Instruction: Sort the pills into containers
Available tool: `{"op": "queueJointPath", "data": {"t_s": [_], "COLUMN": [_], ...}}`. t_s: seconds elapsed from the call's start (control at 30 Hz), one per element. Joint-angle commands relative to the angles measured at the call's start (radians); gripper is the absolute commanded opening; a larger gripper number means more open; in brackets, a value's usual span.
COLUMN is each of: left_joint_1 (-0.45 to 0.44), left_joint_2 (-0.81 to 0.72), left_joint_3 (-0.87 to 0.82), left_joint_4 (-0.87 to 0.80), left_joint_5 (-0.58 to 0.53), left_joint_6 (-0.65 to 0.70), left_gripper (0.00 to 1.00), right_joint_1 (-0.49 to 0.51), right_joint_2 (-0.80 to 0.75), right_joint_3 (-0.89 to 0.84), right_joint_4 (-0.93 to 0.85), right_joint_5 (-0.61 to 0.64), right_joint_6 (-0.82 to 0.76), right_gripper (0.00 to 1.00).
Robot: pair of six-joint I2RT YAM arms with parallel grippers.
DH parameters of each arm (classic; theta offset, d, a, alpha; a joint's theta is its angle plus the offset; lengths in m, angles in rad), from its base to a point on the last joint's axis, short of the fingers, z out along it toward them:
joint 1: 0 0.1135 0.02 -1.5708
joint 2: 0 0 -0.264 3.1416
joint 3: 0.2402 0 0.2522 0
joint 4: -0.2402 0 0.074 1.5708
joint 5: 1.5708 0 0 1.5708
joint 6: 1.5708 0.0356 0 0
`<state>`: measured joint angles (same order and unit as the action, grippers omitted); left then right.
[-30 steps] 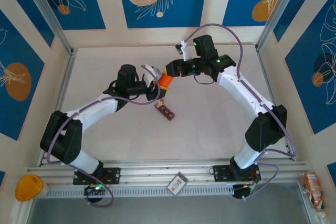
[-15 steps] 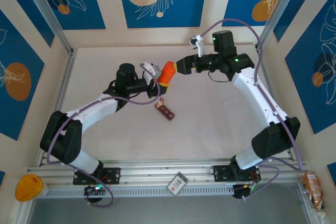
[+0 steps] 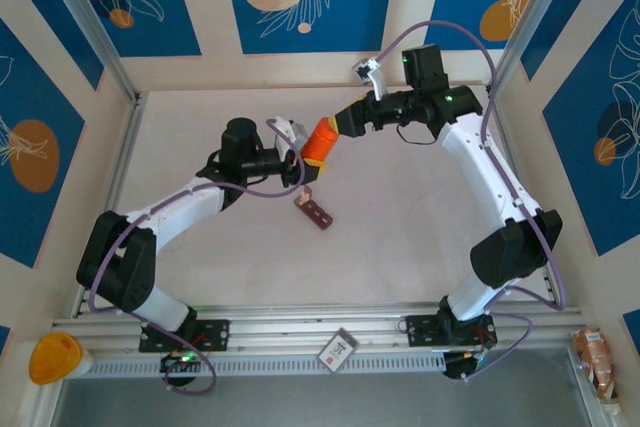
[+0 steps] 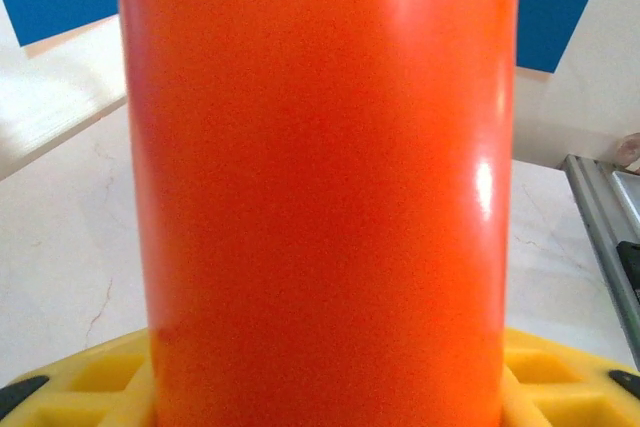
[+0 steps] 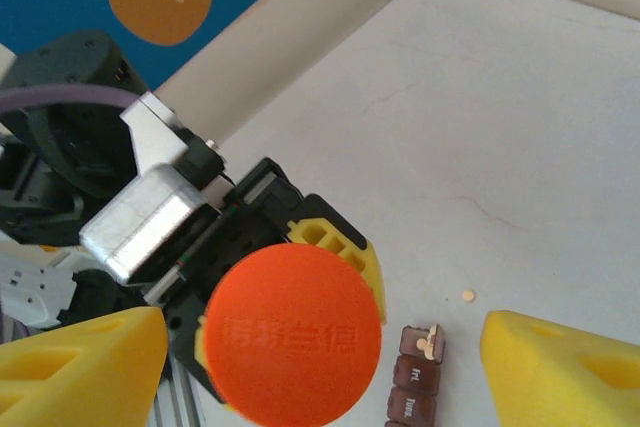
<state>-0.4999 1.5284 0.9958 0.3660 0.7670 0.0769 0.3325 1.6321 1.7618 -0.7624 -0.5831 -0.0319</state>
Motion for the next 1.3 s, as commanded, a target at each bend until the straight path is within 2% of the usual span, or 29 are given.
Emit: {"op": "queueJointPath", "data": {"t_s": [0.0, 0.17, 0.27, 0.37, 0.47, 0.63, 0.83, 0.93, 1.07, 1.27], "left_joint_1": [0.001, 0.001, 0.0, 0.0, 0.0, -0.003, -0.042, -0.068, -0.093, -0.098], "left_joint_2": [0.0, -0.002, -0.004, -0.007, -0.01, -0.017, -0.049, -0.053, -0.044, -0.022], "left_joint_3": [0.039, 0.039, 0.037, 0.037, 0.037, 0.037, -0.004, -0.013, -0.02, -0.025], "left_joint_4": [0.019, 0.016, 0.014, 0.014, 0.014, 0.015, 0.08, 0.093, 0.113, 0.123], "left_joint_5": [0.049, 0.051, 0.052, 0.052, 0.047, -0.018, -0.244, -0.319, -0.363, -0.356], "left_joint_6": [-0.014, -0.013, -0.013, -0.012, -0.012, -0.003, 0.055, 0.09, 0.108, 0.098], "left_gripper": [0.0, 0.0, 0.0, 0.0, 0.0, 0.0, 0.0, 0.0, 0.0, 0.0], "right_joint_1": [0.022, 0.029, 0.034, 0.038, 0.043, 0.061, 0.093, 0.119, 0.15, 0.16], "right_joint_2": [0.019, 0.036, 0.044, 0.052, 0.054, 0.038, 0.009, -0.013, -0.018, 0.002], "right_joint_3": [0.034, 0.036, 0.039, 0.042, 0.033, -0.032, -0.174, -0.257, -0.305, -0.27], "right_joint_4": [-0.065, -0.068, -0.07, -0.076, -0.072, -0.014, 0.124, 0.209, 0.257, 0.238], "right_joint_5": [-0.009, -0.012, -0.017, -0.018, -0.016, 0.066, 0.214, 0.287, 0.352, 0.354], "right_joint_6": [-0.048, -0.046, -0.044, -0.04, -0.027, 0.107, 0.374, 0.48, 0.565, 0.585], "right_gripper": [0.8, 0.72, 0.61, 0.46, 0.4, 0.38, 0.39, 0.39, 0.38, 0.39]}}
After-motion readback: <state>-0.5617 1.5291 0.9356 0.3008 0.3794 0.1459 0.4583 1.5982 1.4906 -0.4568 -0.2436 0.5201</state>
